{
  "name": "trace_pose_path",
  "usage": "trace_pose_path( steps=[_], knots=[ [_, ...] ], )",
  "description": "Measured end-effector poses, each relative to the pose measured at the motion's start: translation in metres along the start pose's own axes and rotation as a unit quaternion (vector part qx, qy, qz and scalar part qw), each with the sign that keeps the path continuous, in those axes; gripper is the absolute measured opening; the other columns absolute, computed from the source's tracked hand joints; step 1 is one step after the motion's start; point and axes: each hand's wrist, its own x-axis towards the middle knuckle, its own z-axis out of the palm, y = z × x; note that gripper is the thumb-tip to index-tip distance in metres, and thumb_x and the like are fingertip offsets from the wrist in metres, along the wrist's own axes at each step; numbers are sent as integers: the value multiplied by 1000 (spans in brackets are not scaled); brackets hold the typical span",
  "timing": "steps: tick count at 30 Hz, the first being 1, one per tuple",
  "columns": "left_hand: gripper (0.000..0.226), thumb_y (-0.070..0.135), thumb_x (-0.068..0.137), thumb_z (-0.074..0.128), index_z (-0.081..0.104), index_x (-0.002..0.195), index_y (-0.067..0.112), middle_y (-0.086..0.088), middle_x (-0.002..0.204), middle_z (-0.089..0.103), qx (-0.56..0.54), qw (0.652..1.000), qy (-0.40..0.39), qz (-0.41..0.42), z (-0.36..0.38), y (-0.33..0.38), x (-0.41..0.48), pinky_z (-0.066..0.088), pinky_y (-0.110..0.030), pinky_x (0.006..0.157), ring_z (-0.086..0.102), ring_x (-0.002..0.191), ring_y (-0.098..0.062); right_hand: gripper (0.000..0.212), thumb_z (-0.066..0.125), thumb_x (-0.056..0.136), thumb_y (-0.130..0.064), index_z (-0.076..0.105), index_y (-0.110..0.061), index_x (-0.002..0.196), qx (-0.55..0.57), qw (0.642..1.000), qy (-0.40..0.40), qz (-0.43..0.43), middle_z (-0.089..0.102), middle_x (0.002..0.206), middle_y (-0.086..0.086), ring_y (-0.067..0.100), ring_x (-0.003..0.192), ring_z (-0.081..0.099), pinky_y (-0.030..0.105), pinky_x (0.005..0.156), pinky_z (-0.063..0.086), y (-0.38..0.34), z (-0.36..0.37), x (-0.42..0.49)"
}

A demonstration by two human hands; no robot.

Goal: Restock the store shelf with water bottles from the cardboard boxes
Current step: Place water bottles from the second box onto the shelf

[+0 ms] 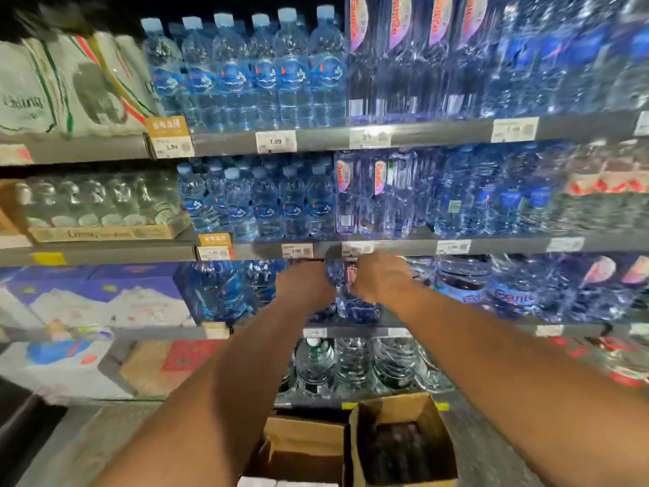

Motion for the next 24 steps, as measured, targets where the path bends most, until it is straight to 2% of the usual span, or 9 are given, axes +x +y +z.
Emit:
trace_pose_path(
  steps=[4, 8, 12, 13, 16, 20, 22, 24],
  knots=[
    [30, 31, 86, 57, 60, 110, 14, -7, 109, 62, 28, 999, -25, 6, 12, 20, -31, 47, -36, 73, 61, 99, -29, 39, 59, 84, -34, 60, -14, 117, -3, 999, -34, 3, 62, 122, 5, 27, 109, 60, 31, 75, 44, 6, 17, -32],
    [28, 33, 85, 57, 60, 104, 12, -3, 94, 59, 20, 999, -38, 10, 21, 36, -48, 45, -34, 69, 61, 90, -26, 39, 56, 86, -34, 57, -14, 119, -24, 999, -46, 1, 62, 115, 7, 27, 102, 61, 30, 69, 41, 21, 24, -51],
    [24, 35, 86, 56, 62, 98, 15, 4, 73, 49, 24, 999, -45, -1, 32, 57, -51, 40, -31, 64, 54, 74, -21, 32, 54, 85, -30, 59, -15, 112, 9, 998, -56, 7, 62, 114, 6, 27, 102, 61, 31, 69, 44, 47, 28, -58],
    [24, 36, 87, 56, 63, 97, 15, 3, 74, 52, 35, 998, -47, 0, 35, 65, -50, 41, -31, 64, 57, 76, -21, 32, 53, 85, -29, 60, -15, 112, 5, 998, -62, 9, 62, 114, 5, 26, 102, 60, 31, 69, 44, 54, 31, -59],
    [29, 41, 87, 57, 62, 101, 16, -2, 99, 63, 46, 998, -52, -1, 44, 88, -44, 43, -32, 68, 62, 92, -25, 31, 52, 86, -26, 61, -15, 114, -12, 997, -75, 10, 62, 117, 5, 26, 105, 60, 32, 72, 45, 77, 42, -56],
    [28, 28, 87, 53, 65, 108, 13, -6, 108, 65, 37, 995, -92, -26, 62, 126, -38, 49, -36, 80, 62, 100, -26, 36, 49, 94, -26, 53, -12, 128, 6, 994, -108, 18, 56, 129, 7, 27, 117, 54, 37, 86, 46, 118, 53, -50],
    [28, 26, 88, 53, 65, 109, 12, -6, 109, 66, 22, 992, -110, -48, 74, 147, -37, 50, -36, 80, 63, 101, -25, 39, 50, 92, -35, 56, -12, 122, 7, 994, -106, -16, 59, 118, 5, 24, 107, 58, 33, 76, 44, 140, 64, -50],
    [29, 28, 89, 53, 63, 111, 13, -6, 112, 65, 13, 992, -109, -63, 90, 165, -37, 50, -36, 82, 63, 103, -25, 33, 50, 90, -33, 58, -12, 114, 13, 995, -91, -46, 61, 109, 4, 25, 103, 60, 33, 73, 42, 161, 80, -52]
  ],
)
